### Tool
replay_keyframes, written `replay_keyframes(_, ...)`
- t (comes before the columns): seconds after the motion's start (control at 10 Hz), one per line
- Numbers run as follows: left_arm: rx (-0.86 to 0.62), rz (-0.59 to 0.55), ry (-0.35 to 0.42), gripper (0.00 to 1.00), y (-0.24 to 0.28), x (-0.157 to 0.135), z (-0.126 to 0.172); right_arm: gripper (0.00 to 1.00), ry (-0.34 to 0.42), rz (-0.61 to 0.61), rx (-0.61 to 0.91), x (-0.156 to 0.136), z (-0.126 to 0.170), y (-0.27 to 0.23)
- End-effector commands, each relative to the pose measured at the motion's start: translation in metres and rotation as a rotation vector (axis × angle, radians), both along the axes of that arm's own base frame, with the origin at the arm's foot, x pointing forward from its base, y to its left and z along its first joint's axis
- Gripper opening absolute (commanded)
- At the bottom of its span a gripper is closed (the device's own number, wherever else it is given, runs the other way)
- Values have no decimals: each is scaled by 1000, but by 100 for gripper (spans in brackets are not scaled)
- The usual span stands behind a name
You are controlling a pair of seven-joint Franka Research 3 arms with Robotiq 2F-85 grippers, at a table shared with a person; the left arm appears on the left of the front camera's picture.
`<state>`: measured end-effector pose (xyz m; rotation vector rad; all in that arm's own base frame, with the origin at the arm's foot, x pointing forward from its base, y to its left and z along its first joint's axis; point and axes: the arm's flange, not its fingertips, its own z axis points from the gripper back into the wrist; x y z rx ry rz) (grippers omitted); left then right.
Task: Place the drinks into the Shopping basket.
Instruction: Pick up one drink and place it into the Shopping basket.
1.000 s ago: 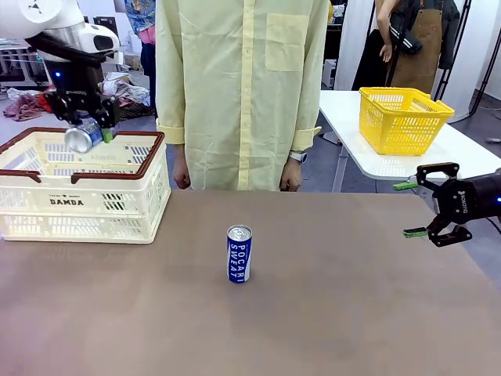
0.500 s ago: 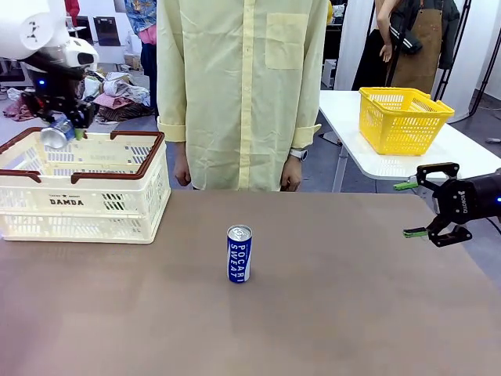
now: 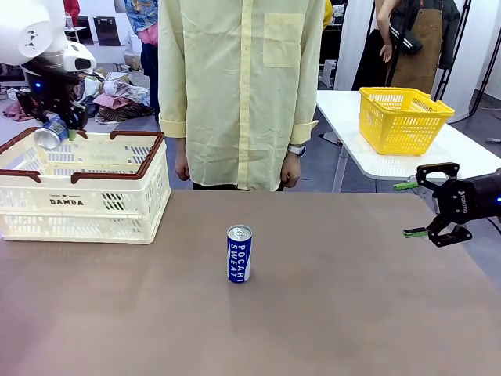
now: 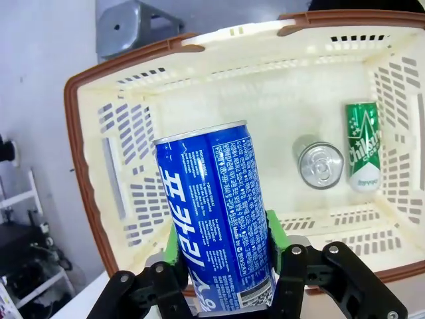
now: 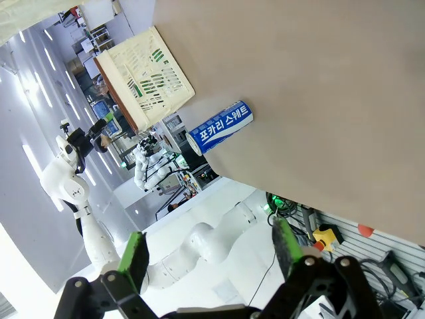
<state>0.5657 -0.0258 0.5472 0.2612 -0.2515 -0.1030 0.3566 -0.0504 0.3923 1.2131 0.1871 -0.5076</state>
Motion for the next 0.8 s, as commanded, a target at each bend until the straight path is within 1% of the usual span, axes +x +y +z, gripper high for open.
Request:
replay_keyframes(0.0,-12,4,-2,0,2,-1,6,100,15,-1,0,0,4,0)
replay_keyframes(0.1,0,0,0,0,0,0,0,100,15,-1,0,0,4,0)
replay_keyframes(0.2,15,-40,29,0,-7,10,-12,100,15,-1,0,0,4,0)
replay_keyframes(0.4,-26,-3,68,0,8,36,-39,100,15,-1,0,0,4,0)
replay_keyframes(0.6,-91,21,11,0,28,41,-61,100,15,-1,0,0,4,0)
replay_keyframes(0.7,-99,32,17,0,32,42,-72,100,15,-1,0,0,4,0)
